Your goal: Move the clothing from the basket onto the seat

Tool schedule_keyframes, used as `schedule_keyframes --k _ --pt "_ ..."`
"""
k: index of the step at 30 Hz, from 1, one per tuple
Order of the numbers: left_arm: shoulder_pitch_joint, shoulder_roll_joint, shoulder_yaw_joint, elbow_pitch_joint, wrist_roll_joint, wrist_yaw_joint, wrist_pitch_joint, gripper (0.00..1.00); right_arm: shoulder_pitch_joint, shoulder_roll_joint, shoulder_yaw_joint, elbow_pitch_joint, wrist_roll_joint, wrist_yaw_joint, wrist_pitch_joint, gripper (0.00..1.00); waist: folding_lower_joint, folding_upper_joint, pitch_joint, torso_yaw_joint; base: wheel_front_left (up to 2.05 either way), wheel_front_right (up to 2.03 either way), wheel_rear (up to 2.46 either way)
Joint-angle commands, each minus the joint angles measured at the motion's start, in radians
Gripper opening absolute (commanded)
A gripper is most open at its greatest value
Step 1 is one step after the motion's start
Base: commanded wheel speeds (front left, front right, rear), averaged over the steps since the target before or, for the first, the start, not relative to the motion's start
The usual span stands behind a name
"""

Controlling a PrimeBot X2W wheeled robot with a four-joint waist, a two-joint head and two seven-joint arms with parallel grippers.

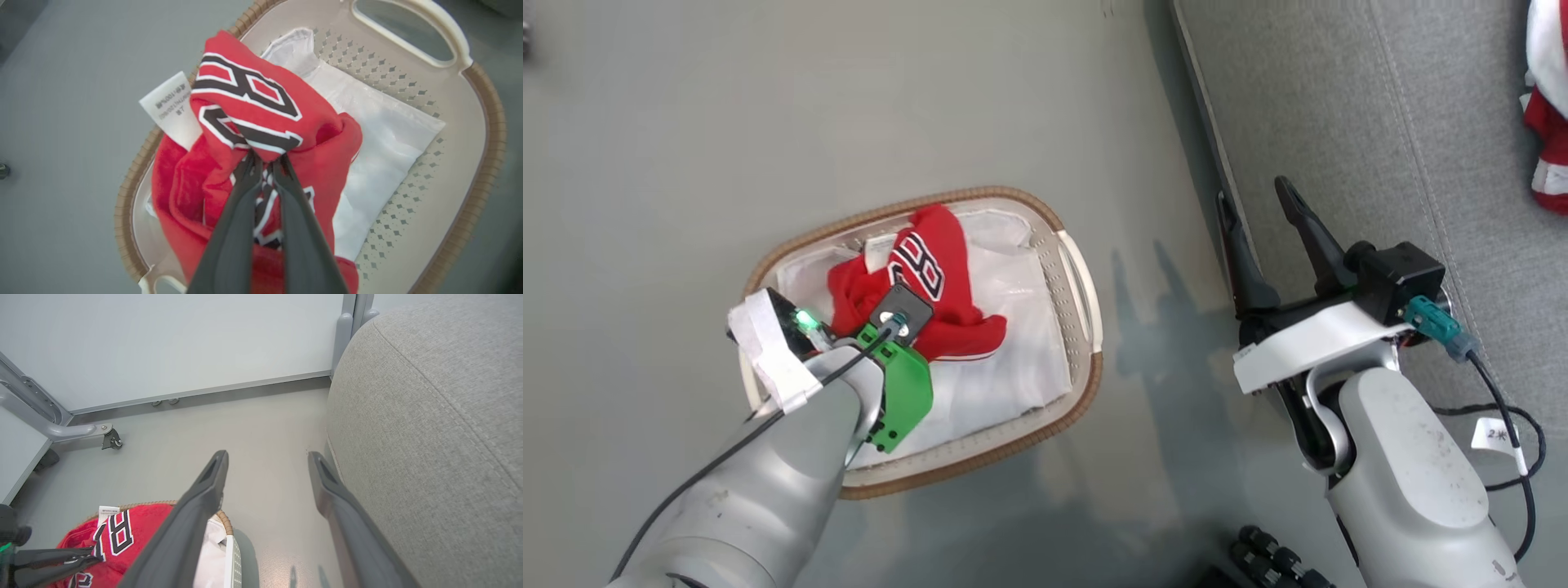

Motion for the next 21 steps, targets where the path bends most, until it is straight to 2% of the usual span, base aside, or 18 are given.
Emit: schedule_keyframes --k 1,8,16,21 --pt "0.014 -0.003 -0.011 -0.009 -0.024 0.002 -0.015 0.00 0.025 -0.004 -0.009 0.007 -0.010 -0.001 -0.005 1.00 0.0000 0.0000 -0.080 0.049 0.00 0.00 0.00" --pt "0.031 -0.024 -0.051 -0.051 -0.130 0.002 -0.061 0.00 0.076 -0.004 -0.032 0.029 -0.030 -0.001 -0.005 1.00 0.0000 0.0000 -0.178 0.095 0.00 0.00 0.00" --pt "0.082 -0.042 -0.019 -0.150 -0.222 0.003 -0.081 0.00 0.146 -0.004 -0.057 0.049 -0.051 -0.001 -0.005 1.00 0.0000 0.0000 -0.300 0.134 0.00 0.00 0.00" --pt "0.134 -0.043 0.044 -0.286 -0.252 0.042 -0.079 0.00 0.185 -0.004 -0.060 0.055 -0.062 -0.001 -0.005 1.00 0.0000 0.0000 -0.363 0.152 0.00 0.00 0.00"
